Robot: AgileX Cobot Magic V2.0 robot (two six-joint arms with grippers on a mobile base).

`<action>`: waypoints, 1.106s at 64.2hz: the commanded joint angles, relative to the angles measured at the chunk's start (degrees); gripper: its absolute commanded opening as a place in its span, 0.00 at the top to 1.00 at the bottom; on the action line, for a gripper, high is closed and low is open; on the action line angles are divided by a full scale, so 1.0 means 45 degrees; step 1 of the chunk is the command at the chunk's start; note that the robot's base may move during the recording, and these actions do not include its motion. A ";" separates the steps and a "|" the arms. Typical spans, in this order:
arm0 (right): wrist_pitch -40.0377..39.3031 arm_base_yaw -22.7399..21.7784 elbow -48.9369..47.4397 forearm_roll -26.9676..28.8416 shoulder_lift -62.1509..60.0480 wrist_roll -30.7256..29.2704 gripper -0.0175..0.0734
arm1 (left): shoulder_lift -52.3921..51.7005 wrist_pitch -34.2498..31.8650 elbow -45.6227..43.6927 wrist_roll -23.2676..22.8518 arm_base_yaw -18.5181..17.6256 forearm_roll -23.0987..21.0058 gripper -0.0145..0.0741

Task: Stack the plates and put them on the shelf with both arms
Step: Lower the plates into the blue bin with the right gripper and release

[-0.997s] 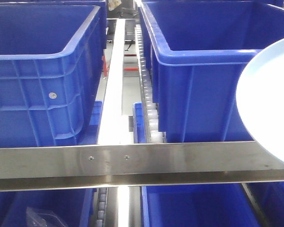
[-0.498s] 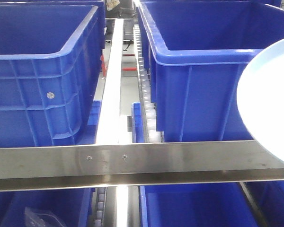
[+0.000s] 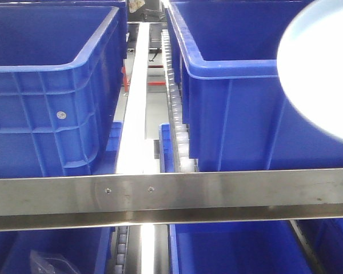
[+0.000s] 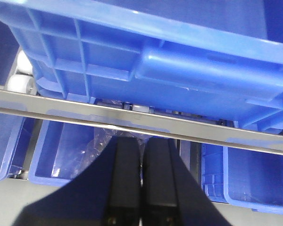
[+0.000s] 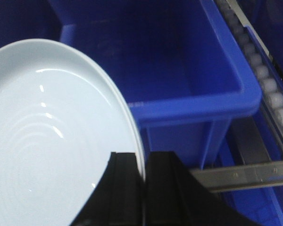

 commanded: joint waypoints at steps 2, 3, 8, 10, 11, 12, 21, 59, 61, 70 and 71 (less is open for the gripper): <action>-0.2008 0.0012 -0.1800 0.0025 0.1568 -0.0007 0.74 | 0.0031 -0.0858 -0.0366 -0.0049 -0.0105 0.0001 0.73; -0.2123 0.0012 -0.2147 0.0025 0.1964 -0.0019 0.74 | 0.0031 -0.0858 -0.0366 -0.0049 -0.0105 0.0001 0.73; -0.2643 0.0012 -0.3348 0.0025 0.3403 -0.0019 0.74 | 0.0031 -0.0858 -0.0366 -0.0049 -0.0105 0.0001 0.73; -0.2818 0.0012 -0.3954 0.0025 0.3947 -0.0019 0.74 | 0.0031 -0.0858 -0.0366 -0.0049 -0.0105 0.0001 0.73; -0.2916 0.0012 -0.4203 0.0025 0.4223 -0.0019 0.74 | 0.0031 -0.0858 -0.0366 -0.0049 -0.0105 0.0001 0.73; -0.3006 0.0012 -0.4452 0.0025 0.4628 -0.0019 0.74 | 0.0031 -0.0858 -0.0366 -0.0049 -0.0105 0.0001 0.73; -0.3533 0.0012 -0.6687 0.0025 0.6994 -0.0019 0.63 | 0.0031 -0.0858 -0.0366 -0.0049 -0.0105 0.0001 0.73; -0.3965 -0.0010 -0.1838 0.0025 0.1595 -0.0019 0.69 | 0.0031 -0.0858 -0.0366 -0.0049 -0.0105 0.0001 0.73; -0.3932 -0.0010 -0.1179 0.0025 0.0896 -0.0007 0.77 | 0.0031 -0.0858 -0.0366 -0.0049 -0.0105 0.0001 0.73; -0.4128 -0.0010 0.1027 0.0025 -0.1077 -0.0008 0.75 | 0.0031 -0.0858 -0.0366 -0.0049 -0.0105 0.0001 0.73; -0.4196 -0.0010 0.1247 0.0025 -0.1269 -0.0008 0.75 | 0.0031 -0.0858 -0.0366 -0.0049 -0.0105 0.0001 0.73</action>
